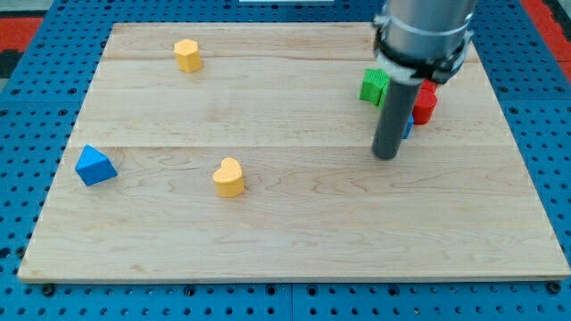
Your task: Slide the heart to top left of blue cube
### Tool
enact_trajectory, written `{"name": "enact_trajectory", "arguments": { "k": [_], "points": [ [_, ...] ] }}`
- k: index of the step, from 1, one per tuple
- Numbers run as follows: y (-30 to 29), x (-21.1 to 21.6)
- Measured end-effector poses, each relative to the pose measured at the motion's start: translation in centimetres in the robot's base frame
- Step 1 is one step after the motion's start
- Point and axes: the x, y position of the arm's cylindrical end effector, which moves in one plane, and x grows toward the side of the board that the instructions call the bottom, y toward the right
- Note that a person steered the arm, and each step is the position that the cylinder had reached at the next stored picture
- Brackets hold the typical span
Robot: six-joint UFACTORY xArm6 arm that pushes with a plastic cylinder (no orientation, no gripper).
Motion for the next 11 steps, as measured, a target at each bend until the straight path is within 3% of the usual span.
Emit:
{"name": "enact_trajectory", "arguments": {
  "k": [1,2,3,4,8,11],
  "points": [
    [-7.8,6.0],
    [-15.5,6.6],
    [-15.8,3.7],
    [-11.3,1.5],
    [-1.0,0.2],
    [-5.0,0.3]
  ]
}}
